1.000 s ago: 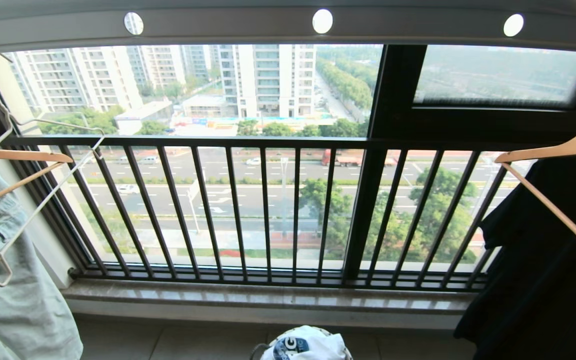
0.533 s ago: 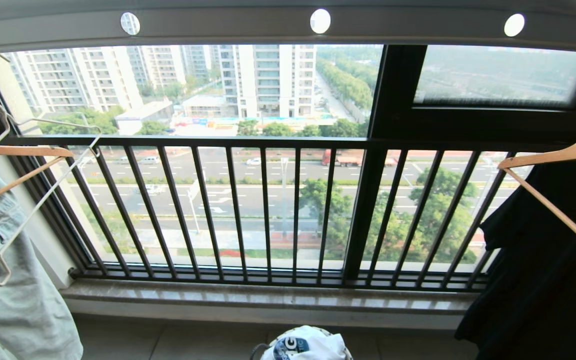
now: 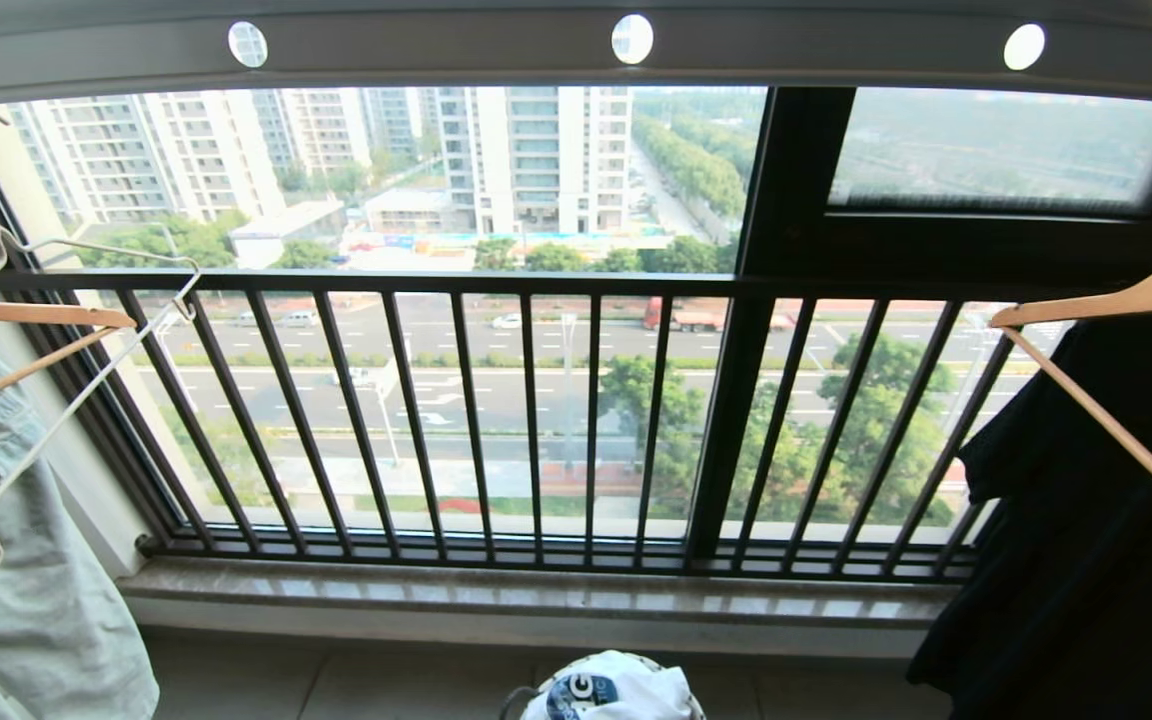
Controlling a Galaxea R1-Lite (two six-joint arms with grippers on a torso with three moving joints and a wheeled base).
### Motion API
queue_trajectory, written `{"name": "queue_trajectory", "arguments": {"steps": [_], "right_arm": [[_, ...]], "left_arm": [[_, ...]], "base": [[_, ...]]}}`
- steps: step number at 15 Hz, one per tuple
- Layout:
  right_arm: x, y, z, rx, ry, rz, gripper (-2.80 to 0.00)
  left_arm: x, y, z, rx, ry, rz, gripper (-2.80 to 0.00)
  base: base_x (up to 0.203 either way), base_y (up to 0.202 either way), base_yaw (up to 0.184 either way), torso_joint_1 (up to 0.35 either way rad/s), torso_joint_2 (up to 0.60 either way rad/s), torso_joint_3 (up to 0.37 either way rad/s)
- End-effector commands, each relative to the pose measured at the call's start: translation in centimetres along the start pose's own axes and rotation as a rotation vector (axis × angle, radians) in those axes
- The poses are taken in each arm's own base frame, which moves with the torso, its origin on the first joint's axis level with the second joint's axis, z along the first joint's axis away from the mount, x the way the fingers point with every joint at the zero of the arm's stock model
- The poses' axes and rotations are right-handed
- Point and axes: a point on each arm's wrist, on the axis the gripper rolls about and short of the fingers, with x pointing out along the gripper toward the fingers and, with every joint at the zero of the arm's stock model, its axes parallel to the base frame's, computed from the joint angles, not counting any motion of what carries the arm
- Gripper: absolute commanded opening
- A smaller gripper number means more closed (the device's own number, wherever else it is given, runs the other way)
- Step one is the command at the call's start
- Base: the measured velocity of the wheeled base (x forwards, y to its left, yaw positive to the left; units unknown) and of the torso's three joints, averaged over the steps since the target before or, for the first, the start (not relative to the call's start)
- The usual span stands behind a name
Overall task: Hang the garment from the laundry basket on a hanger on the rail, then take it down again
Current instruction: Pick up the clothes rack on the clothesline
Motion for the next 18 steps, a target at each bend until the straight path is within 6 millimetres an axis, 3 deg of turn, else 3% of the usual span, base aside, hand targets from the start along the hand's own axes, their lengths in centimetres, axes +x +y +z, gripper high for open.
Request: {"name": "queue_trajectory", "arguments": {"steps": [1, 5, 18], "right_arm": [[0.0, 0.0, 0.0, 0.000, 0.002, 0.001, -2.80], [0.0, 0.0, 0.0, 0.000, 0.001, 0.002, -2.80], [0.0, 0.0, 0.0, 0.000, 0.000, 0.001, -2.80]], "left_arm": [[0.5, -0.3, 0.2, 0.005, 0.016, -0.013, 0.00], [0.8, -0.5, 0.1, -0.001, 0.029, -0.048, 0.00], [6.3, -2.4, -1.4, -0.007, 0.073, -0.110, 0.00]], "base": [[0.000, 0.000, 0.000, 0.000, 0.00, 0.000], [0.000, 0.000, 0.000, 0.000, 0.00, 0.000], [0.000, 0.000, 0.000, 0.000, 0.00, 0.000]]}}
